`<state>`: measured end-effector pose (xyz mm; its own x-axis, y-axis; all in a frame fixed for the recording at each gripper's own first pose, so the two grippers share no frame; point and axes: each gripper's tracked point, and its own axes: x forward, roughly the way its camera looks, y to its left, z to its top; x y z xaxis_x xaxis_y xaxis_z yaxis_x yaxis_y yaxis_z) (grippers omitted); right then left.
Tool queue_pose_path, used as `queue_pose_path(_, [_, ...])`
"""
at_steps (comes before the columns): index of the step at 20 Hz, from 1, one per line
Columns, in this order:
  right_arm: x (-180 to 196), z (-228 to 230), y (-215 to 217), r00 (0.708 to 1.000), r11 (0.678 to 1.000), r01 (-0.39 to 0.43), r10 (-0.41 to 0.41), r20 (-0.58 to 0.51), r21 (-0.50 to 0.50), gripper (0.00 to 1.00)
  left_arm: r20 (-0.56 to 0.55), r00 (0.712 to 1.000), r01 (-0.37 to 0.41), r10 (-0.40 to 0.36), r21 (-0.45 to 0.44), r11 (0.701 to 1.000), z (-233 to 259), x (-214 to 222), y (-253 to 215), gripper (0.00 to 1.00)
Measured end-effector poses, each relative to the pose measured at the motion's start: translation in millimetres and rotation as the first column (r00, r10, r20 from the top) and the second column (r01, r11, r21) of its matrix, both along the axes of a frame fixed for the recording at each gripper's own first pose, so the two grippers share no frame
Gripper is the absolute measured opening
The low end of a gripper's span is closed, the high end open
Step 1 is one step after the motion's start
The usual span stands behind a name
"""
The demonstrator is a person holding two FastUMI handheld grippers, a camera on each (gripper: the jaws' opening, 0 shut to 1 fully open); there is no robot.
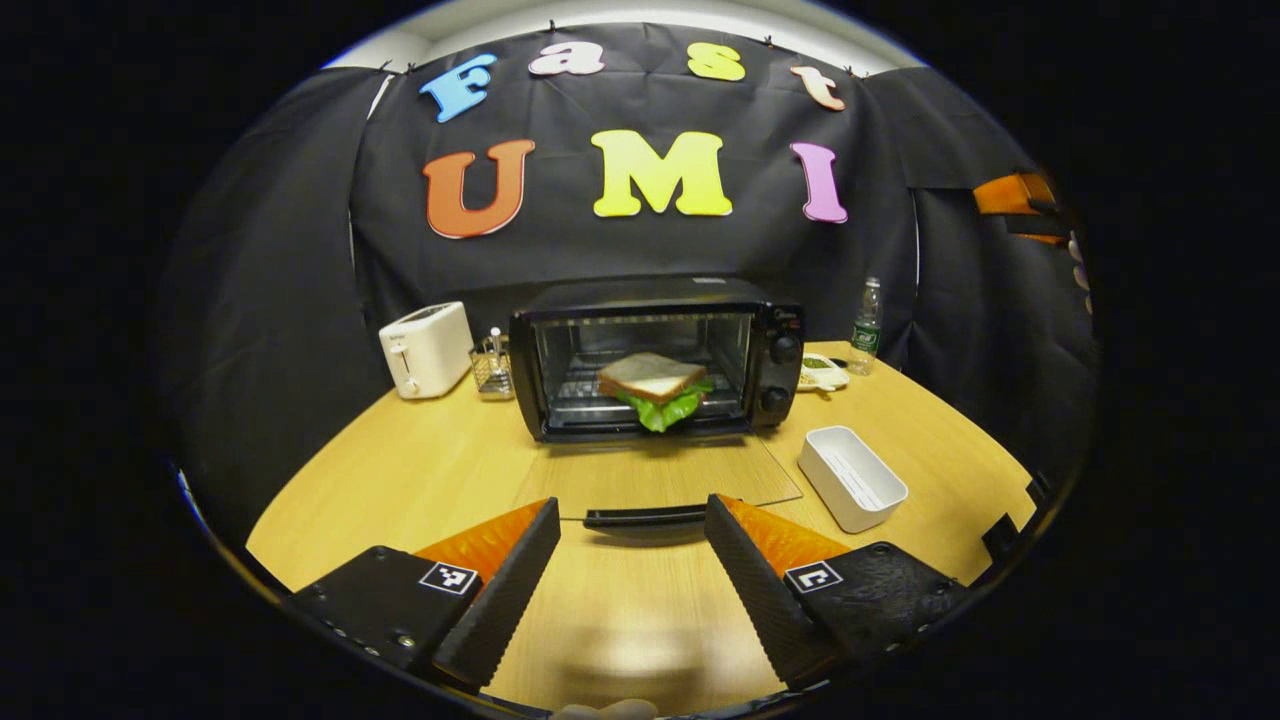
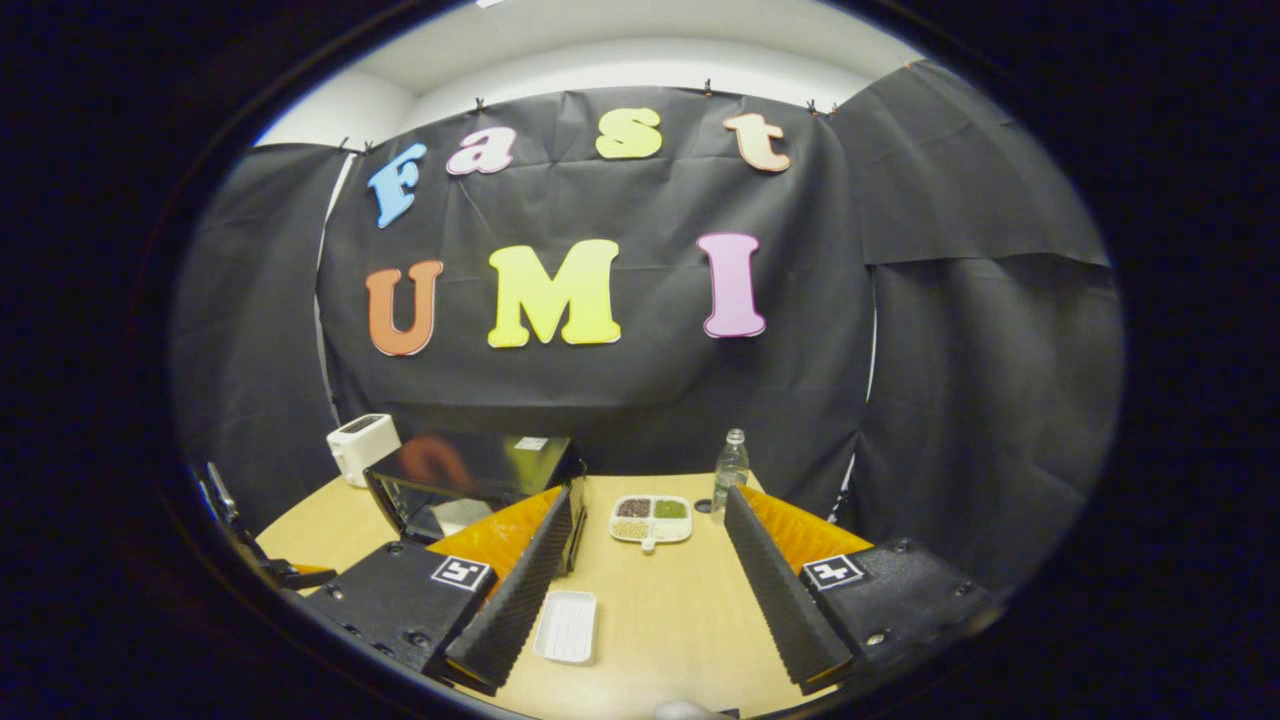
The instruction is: Open the electric oven with the left hand, put the food in, and close the electric oven.
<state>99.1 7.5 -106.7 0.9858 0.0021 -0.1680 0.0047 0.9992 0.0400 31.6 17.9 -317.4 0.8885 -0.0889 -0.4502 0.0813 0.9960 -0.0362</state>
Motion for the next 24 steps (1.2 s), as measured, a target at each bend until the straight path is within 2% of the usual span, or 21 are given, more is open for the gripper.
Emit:
queue_pose_path(3, [-6.1, 0.8, -14.2, 1.000, 0.999, -0.011, 0.012, 0.004, -0.035, 0.95, -0.038, 0.999, -0.023, 0.023, -0.015, 1.000, -24.6, 5.1, -14.9, 0.96])
queue_pose_path(12, [-7.0, -20.8, -39.5, 0.997, 1.000, -0.006, 0.004, -0.071, -0.031, 0.96, -0.093, 0.994, -0.057, 0.056, -0.007, 0.998, -74.6, 38.3, -23.9, 0.96])
queue_pose_path(23, [14.2, -27.4, -30.6, 0.994, 0.999, -0.047, 0.043, -0.105, -0.028, 0.96, -0.130, 0.990, -0.053, 0.053, 0.000, 0.999, -87.7, 46.6, -15.1, 0.96])
queue_pose_path(24, [15.2, -25.5, -29.6, 0.993, 0.998, -0.049, 0.046, -0.105, -0.026, 0.99, -0.132, 0.990, -0.055, 0.054, -0.003, 0.998, -85.0, 48.9, -15.5, 0.95])
